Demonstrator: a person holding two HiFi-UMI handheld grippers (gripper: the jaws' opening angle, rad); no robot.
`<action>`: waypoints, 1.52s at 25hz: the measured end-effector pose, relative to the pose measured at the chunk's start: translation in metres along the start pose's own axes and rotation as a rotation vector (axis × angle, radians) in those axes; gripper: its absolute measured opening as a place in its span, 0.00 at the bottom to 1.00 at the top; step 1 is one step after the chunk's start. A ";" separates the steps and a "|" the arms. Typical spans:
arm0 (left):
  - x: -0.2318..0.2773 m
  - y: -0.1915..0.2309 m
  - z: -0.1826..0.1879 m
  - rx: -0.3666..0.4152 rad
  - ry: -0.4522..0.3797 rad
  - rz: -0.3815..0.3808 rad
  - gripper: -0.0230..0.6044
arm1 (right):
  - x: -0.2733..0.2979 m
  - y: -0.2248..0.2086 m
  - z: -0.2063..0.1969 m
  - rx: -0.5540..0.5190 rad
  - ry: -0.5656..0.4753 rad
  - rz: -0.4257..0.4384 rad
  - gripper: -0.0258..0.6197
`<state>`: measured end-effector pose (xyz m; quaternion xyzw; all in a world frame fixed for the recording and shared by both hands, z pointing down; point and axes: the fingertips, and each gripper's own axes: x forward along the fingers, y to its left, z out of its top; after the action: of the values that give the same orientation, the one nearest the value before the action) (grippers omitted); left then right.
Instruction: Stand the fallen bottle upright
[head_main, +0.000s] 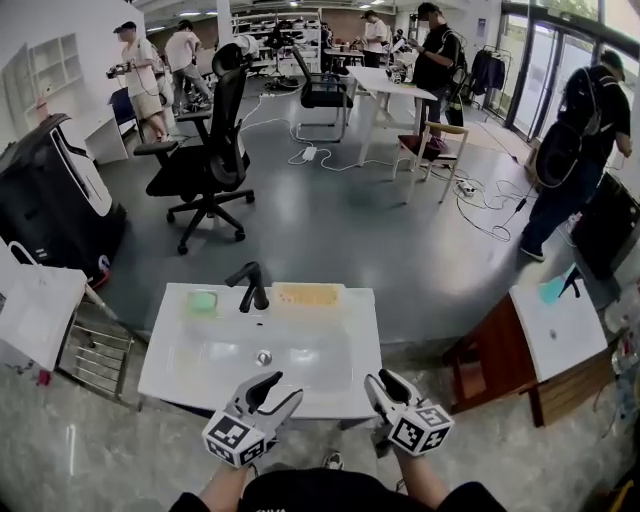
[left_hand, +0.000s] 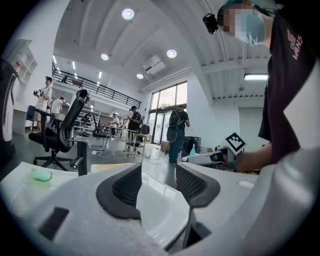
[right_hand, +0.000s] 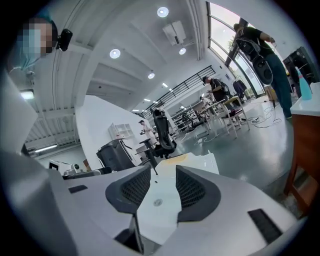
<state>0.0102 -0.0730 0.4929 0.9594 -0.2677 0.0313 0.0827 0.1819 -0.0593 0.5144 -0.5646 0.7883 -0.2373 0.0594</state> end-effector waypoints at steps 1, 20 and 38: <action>0.003 -0.001 -0.001 0.001 0.001 0.018 0.37 | 0.002 -0.006 0.002 -0.002 0.008 0.014 0.26; 0.066 0.075 0.011 0.115 0.075 0.113 0.37 | 0.084 -0.076 0.014 0.169 -0.001 -0.025 0.24; 0.151 0.149 -0.044 0.325 0.323 0.012 0.42 | 0.190 -0.148 0.000 0.474 -0.030 -0.155 0.25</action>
<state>0.0615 -0.2681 0.5737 0.9411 -0.2481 0.2276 -0.0313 0.2421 -0.2710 0.6134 -0.5973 0.6637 -0.4110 0.1838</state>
